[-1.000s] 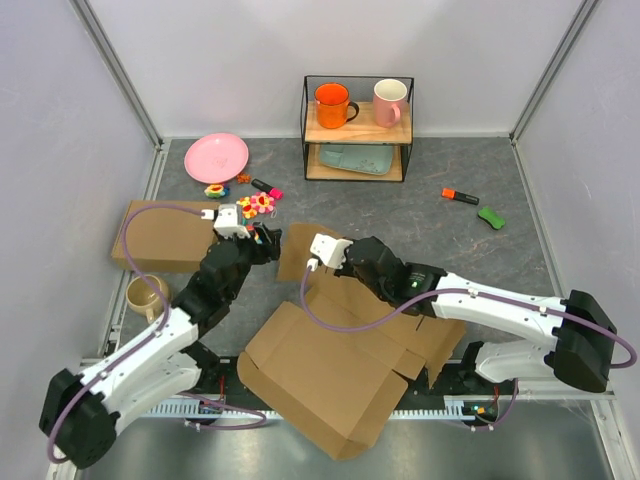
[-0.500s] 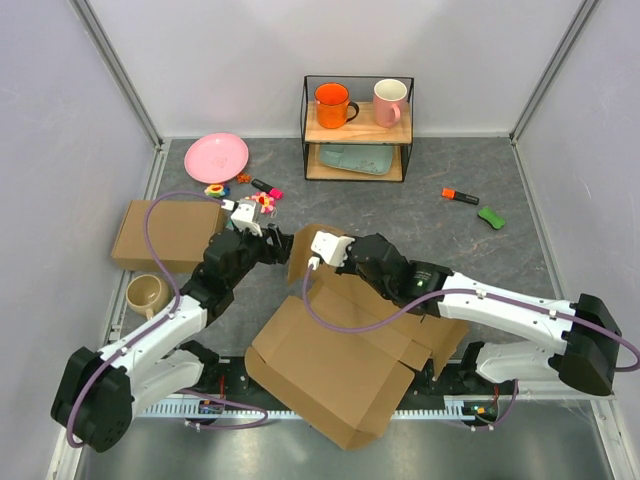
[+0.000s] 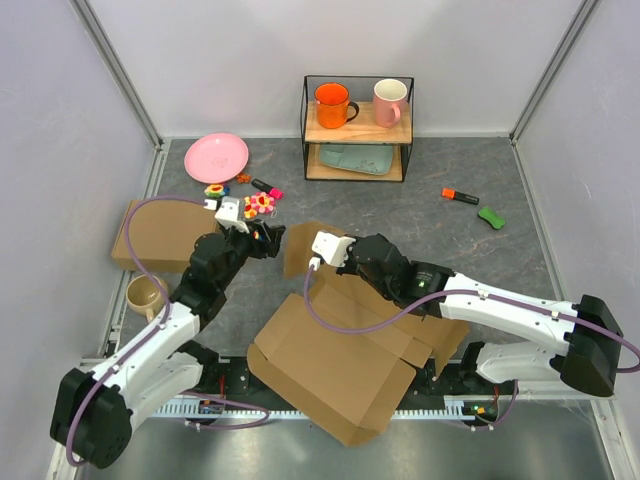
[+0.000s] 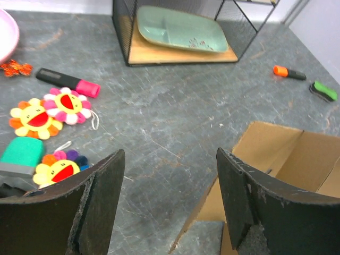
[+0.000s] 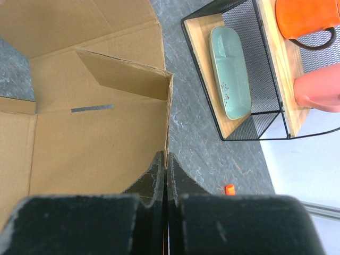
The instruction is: Fold the paper box
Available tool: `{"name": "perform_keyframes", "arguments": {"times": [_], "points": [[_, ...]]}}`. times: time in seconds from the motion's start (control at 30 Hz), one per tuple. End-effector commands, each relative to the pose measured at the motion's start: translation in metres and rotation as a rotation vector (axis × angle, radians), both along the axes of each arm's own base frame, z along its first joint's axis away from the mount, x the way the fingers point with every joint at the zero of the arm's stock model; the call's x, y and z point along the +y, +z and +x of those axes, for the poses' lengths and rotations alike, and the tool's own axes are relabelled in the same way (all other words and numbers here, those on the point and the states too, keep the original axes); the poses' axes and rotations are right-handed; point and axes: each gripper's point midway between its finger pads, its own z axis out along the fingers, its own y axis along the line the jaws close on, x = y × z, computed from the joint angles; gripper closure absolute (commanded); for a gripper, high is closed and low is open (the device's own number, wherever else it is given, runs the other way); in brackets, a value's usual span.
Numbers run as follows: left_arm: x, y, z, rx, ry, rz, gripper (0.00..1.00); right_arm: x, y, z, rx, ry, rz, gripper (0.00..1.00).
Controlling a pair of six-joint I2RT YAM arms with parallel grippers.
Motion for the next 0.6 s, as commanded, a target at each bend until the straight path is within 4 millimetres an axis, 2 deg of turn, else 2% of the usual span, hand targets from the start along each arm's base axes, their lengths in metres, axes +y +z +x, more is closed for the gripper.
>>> {"name": "perform_keyframes", "arguments": {"times": [0.0,0.1,0.17,0.2,0.27,0.4,0.57], "points": [[0.022,0.034,0.005,-0.105,0.106,-0.047,0.23,0.004,0.009,0.001,-0.026,0.005,0.027,1.0],[0.011,0.046,-0.003,-0.161,0.025,-0.074,0.23,0.004,0.007,0.002,-0.023,0.003,0.021,1.0],[-0.008,0.043,-0.01,-0.143,-0.093,-0.058,0.23,0.005,0.007,0.002,-0.024,0.006,0.024,1.0],[-0.013,0.03,-0.009,-0.101,-0.117,-0.044,0.24,0.006,0.008,0.002,-0.023,0.008,0.027,1.0],[-0.024,0.019,-0.014,-0.068,-0.183,-0.044,0.24,0.007,0.008,0.001,-0.019,0.01,0.029,1.0],[-0.036,0.013,-0.015,-0.06,-0.249,-0.053,0.24,0.006,0.007,0.0,-0.015,0.015,0.029,1.0],[-0.051,0.001,-0.005,-0.004,-0.307,-0.04,0.26,0.007,0.007,0.0,-0.011,0.017,0.035,1.0]]}}
